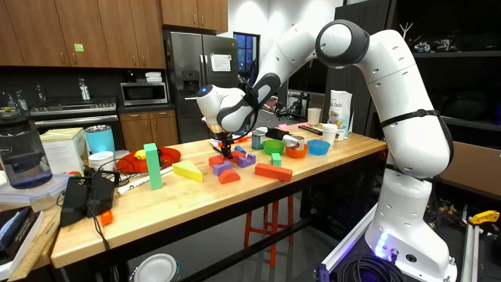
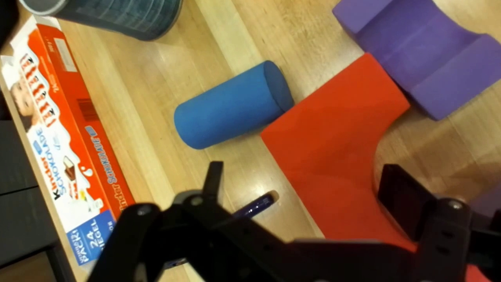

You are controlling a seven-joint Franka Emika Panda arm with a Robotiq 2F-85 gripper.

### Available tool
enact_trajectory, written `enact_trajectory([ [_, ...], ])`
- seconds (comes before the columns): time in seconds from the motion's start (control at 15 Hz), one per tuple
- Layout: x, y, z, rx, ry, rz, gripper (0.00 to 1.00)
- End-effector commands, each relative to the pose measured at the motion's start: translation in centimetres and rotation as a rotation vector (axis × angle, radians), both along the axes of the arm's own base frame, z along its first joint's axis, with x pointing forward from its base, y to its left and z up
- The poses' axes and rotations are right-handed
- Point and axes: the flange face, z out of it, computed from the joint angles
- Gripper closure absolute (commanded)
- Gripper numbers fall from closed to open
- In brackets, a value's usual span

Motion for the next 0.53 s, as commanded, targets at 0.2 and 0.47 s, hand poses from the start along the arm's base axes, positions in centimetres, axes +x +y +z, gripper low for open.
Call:
enact_trajectory([
  [0.2, 1.7, -0.3, -1.2, 0.047, 0.001, 0.059, 0.11],
  [0.47, 1.7, -0.3, -2.1, 0.084, 0.057, 0.035, 0.46],
])
